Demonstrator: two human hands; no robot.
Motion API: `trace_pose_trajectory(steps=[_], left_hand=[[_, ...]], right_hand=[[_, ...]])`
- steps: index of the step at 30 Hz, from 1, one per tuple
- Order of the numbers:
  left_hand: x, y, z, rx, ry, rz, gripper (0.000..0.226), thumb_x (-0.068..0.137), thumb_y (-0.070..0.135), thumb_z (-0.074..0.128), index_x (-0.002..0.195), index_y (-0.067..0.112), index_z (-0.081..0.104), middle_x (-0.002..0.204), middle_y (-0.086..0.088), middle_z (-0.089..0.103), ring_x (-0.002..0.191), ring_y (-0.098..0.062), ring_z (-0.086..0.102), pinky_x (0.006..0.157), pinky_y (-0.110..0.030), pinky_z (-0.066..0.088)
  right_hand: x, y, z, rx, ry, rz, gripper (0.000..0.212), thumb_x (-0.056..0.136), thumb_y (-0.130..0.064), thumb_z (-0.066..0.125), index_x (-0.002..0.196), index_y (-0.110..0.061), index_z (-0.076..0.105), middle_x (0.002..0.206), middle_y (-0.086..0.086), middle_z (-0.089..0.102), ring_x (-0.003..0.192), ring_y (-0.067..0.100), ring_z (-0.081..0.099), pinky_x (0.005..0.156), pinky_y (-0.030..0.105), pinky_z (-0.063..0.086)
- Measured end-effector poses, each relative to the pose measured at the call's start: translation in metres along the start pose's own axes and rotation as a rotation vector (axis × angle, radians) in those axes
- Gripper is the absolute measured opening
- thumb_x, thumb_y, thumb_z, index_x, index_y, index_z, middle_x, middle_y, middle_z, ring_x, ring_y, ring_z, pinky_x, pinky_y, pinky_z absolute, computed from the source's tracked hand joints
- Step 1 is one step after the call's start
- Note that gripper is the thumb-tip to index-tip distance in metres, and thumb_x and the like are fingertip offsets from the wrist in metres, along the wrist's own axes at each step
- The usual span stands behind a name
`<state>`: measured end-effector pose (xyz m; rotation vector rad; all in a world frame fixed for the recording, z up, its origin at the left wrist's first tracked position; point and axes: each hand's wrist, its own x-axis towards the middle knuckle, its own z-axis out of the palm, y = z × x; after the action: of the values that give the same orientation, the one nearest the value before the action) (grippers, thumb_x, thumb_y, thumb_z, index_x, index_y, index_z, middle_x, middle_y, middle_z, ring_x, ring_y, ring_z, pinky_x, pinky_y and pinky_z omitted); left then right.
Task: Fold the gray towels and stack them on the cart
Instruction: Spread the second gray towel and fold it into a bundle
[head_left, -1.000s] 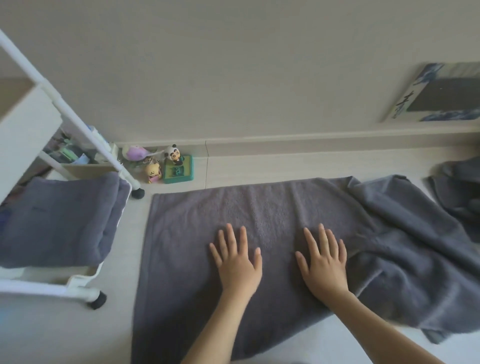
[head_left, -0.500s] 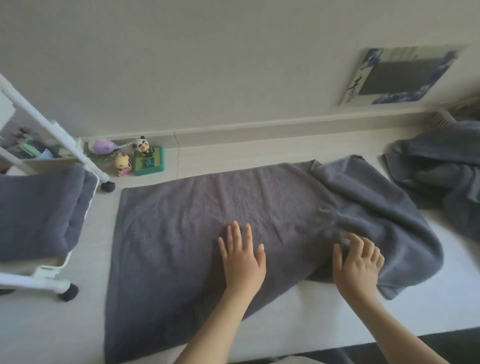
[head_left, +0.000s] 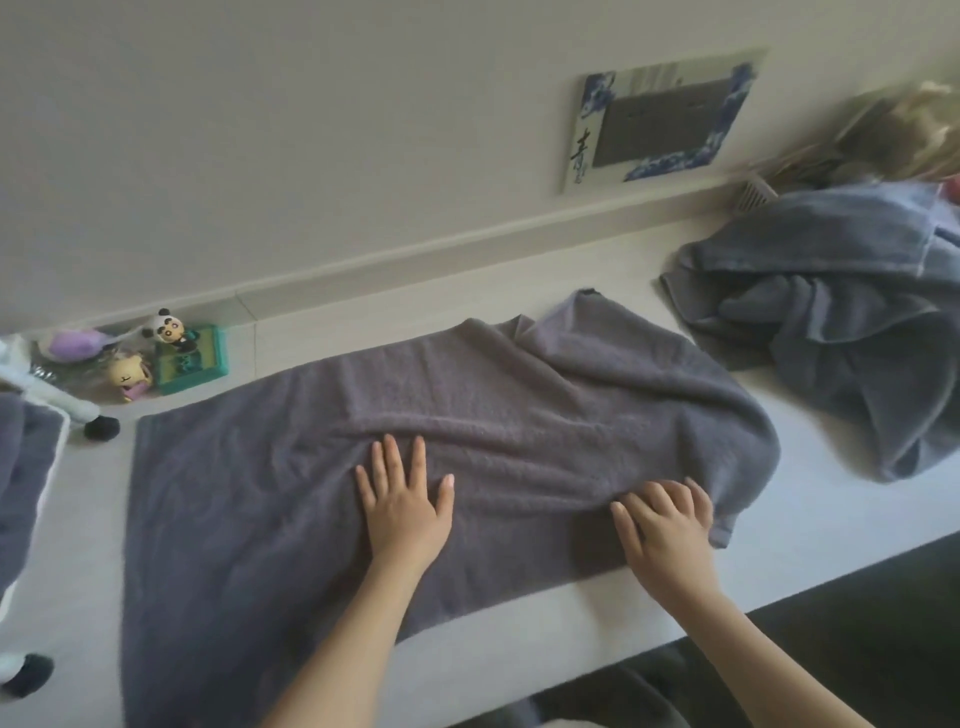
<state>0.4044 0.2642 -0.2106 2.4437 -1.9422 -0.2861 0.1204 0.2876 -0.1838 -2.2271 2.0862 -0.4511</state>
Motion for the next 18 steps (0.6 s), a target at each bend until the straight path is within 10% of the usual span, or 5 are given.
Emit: trace_pose_trajectory(steps=[8,14,18], left_hand=[[-0.016,0.029,0.006,-0.005,0.041,0.093,0.070,0.088,0.052,0.029,0.143,0.012,0.038,0.150,-0.021,0.033,0.138,-0.039,0.030,0.112,-0.052,0.010],[-0.025,0.025,0.004,-0.035,0.090,0.054,0.062,0.083,0.051,0.038,0.127,0.010,0.056,0.138,-0.021,0.047,0.134,-0.039,0.037,0.111,-0.058,0.017],[-0.021,0.035,0.001,-0.109,0.169,0.048,0.059,0.085,0.045,0.040,0.127,0.006,0.052,0.140,-0.023,0.043,0.135,-0.040,0.032,0.113,-0.057,0.022]], right_hand=[[0.016,-0.020,0.007,-0.020,-0.226,-0.170,0.049,0.097,-0.051,0.021,0.122,-0.031,0.059,0.132,-0.003,0.056,0.127,0.027,0.043,0.113,0.038,0.011],[0.036,-0.039,-0.003,-0.011,-0.059,-0.153,0.034,0.086,-0.045,0.041,0.088,-0.023,0.067,0.088,-0.003,0.060,0.086,0.027,0.058,0.091,0.036,0.031],[0.052,-0.032,0.008,-0.056,-0.158,-0.089,0.048,0.087,-0.045,0.037,0.120,-0.021,0.061,0.125,0.005,0.060,0.119,0.031,0.052,0.106,0.041,0.025]])
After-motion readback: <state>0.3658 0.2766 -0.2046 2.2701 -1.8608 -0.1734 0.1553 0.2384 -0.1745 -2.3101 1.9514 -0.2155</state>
